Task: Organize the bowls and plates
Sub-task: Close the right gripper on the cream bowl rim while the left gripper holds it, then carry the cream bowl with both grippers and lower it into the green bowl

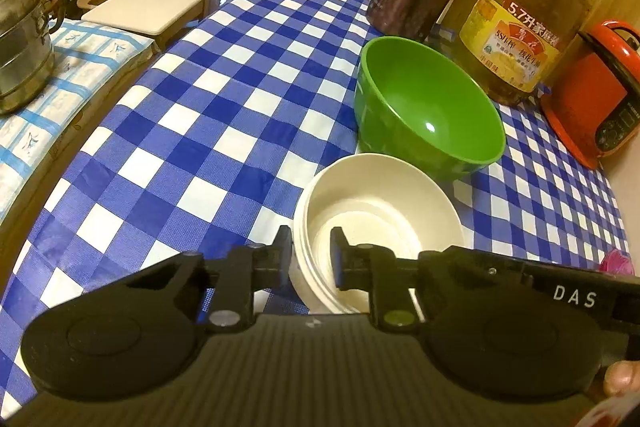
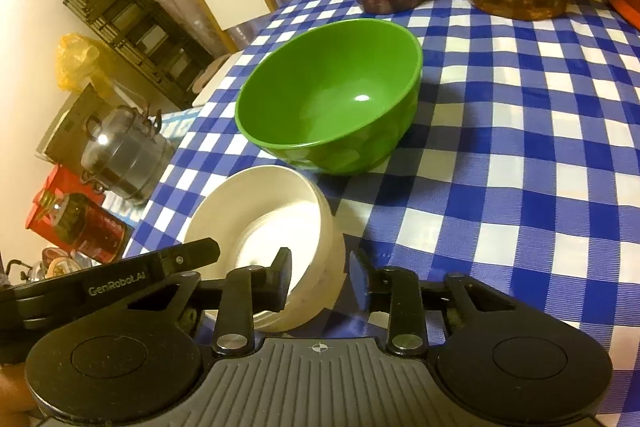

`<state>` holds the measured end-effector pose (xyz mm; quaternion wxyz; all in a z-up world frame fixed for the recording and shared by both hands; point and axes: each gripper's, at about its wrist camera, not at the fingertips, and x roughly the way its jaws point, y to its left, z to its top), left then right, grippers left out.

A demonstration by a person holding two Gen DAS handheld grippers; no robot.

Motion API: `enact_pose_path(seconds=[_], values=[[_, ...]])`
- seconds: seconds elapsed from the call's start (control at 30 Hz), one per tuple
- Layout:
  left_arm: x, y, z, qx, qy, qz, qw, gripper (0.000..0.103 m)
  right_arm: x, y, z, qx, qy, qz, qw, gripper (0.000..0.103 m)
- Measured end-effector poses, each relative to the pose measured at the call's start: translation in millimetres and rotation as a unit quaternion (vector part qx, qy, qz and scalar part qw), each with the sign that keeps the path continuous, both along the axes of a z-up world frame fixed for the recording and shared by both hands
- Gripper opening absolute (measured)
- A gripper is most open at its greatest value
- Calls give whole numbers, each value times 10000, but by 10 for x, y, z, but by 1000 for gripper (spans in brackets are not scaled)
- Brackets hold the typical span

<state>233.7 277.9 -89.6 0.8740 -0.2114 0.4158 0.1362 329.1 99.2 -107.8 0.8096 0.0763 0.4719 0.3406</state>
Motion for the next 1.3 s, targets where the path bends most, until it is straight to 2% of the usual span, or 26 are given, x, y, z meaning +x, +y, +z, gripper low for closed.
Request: enact_pose_path(seconds=[0.27,0.5,0.87,1.3], values=[[-12,12,-18,-15,42,2,10000,13,-8,1,4,59,42,10,10000,17],[-57,-13,62,76,40,-37,10000,11,-16,5,31,68,70,-31,9999,13],[-257,2,255,94,-131,72,9998,11,-133,-19,230,297,-94,51,9995,12],[-229,-103,598,224,-689,153,9973,11,-173,-152,568,629,-510,-68,9967,12]])
